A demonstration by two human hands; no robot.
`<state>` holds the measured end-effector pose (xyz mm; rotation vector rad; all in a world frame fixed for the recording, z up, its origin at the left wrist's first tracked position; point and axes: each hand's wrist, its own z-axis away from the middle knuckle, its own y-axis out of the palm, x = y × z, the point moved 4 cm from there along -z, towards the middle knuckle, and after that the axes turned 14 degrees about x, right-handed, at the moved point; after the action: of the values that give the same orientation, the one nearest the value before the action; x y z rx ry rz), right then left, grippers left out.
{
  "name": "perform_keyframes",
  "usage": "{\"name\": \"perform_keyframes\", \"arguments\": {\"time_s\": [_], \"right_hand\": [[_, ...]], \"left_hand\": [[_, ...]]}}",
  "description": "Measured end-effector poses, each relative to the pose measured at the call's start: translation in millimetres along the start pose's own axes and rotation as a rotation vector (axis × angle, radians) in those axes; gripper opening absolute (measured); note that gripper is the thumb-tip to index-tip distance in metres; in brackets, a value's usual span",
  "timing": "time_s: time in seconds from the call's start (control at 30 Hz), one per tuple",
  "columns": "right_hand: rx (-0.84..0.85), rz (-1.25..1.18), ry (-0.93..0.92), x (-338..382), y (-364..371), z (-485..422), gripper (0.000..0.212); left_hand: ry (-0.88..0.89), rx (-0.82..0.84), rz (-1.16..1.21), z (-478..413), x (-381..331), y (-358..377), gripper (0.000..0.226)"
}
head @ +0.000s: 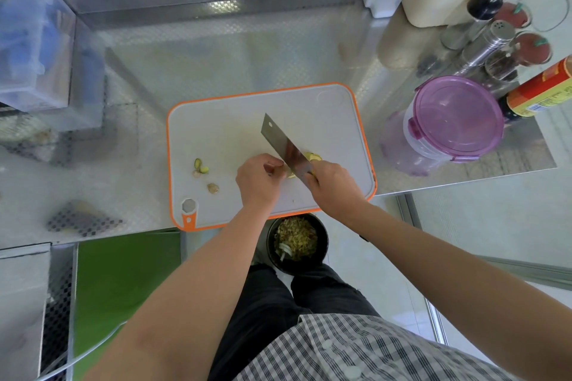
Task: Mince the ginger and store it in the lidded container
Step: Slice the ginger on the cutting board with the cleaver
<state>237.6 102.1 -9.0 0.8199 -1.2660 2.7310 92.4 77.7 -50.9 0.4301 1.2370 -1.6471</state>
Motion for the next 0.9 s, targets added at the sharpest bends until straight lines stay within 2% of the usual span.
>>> {"name": "perform_keyframes", "arguments": {"time_s": [0.23,0.4,0.57,0.8,0.9], "right_hand": [[0.017,0.116,0.057,5.1,2.3,-4.5,0.02],[0.027,0.161,0.083,8.5,3.4,-2.4,0.016],[0.039,0.209,0.135,14.6,11.7,-11.4,0.026],[0.024,0.116,0.123,20.0,15.5,-27.3,0.007],[0.021,0.03,0.105,10.9,12.6,-27.5,0.014]], "left_hand": [[0.011,0.009,0.02,-0.5,-0.9,-0.8,0.007],[0.022,0.011,0.003,-1.6,-1.2,-1.1,0.006],[0.027,0.015,-0.024,-2.4,-3.6,-1.4,0.007],[0.046,0.027,-0.045,0.4,-3.8,-2.6,0.005],[0.042,0.033,-0.042,0.6,-4.1,-3.7,0.007]]}}
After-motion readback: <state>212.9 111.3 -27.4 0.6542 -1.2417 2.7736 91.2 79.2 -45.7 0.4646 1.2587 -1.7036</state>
